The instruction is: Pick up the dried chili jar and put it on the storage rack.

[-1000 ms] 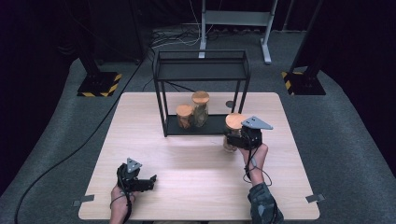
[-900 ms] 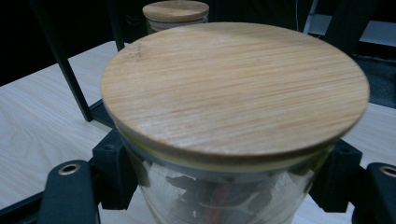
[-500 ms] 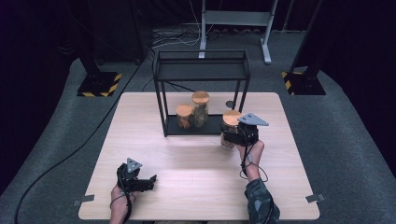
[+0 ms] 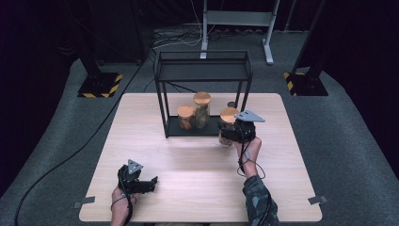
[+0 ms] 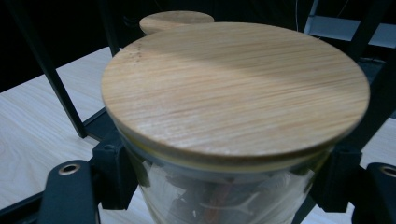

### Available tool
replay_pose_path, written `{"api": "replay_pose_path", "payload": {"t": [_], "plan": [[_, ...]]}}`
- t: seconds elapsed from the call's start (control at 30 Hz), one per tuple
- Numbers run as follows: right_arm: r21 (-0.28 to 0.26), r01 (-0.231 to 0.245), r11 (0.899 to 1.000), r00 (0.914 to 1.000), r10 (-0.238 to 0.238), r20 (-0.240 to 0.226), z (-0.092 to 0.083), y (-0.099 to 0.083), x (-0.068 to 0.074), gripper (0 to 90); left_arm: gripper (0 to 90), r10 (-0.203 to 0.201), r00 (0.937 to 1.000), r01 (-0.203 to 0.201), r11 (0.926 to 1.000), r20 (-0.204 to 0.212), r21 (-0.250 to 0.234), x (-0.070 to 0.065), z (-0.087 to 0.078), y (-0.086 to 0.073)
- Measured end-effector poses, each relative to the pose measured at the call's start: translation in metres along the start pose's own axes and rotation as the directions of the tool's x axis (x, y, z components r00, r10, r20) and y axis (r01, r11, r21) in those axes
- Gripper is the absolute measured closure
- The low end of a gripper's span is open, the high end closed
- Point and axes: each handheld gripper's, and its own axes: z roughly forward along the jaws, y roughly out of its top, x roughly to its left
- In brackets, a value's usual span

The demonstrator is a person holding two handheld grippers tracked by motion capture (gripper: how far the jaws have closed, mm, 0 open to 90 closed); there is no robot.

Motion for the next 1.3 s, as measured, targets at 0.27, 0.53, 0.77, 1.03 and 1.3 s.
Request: {"api": "replay_pose_path", "payload": {"t": [0.27, 0.53, 0.77, 1.03, 1.3], "plan": [[0.004, -0.001, 1.000, 1.0000, 0.001, 0.004, 0.006, 0.003, 0.001, 23.9, 2.1, 0.000, 1.0000, 0.000, 1.0000, 0.000, 0.000, 0.000, 0.000, 0.000], [0.006, -0.002, 1.000, 1.0000, 0.002, 0.009, 0.012, 0.005, 0.002, 23.9, 2.1, 0.000, 1.0000, 0.000, 1.0000, 0.000, 0.000, 0.000, 0.000, 0.000], [0.006, -0.003, 1.000, 0.9999, 0.003, 0.012, 0.019, 0.008, 0.004, 23.9, 2.1, 0.000, 1.0000, 0.000, 1.0000, 0.000, 0.000, 0.000, 0.000, 0.000], [0.013, -0.011, 1.000, 0.9997, 0.011, 0.020, 0.030, 0.009, 0.005, 23.9, 2.1, 0.001, 1.0000, -0.001, 1.0000, 0.000, 0.000, 0.000, 0.000, 0.000], [0.023, -0.025, 0.999, 0.9993, 0.024, 0.028, 0.043, 0.010, 0.004, 23.9, 2.2, 0.001, 1.0000, -0.001, 1.0000, 0.000, -0.001, 0.000, 0.000, 0.000]]}}
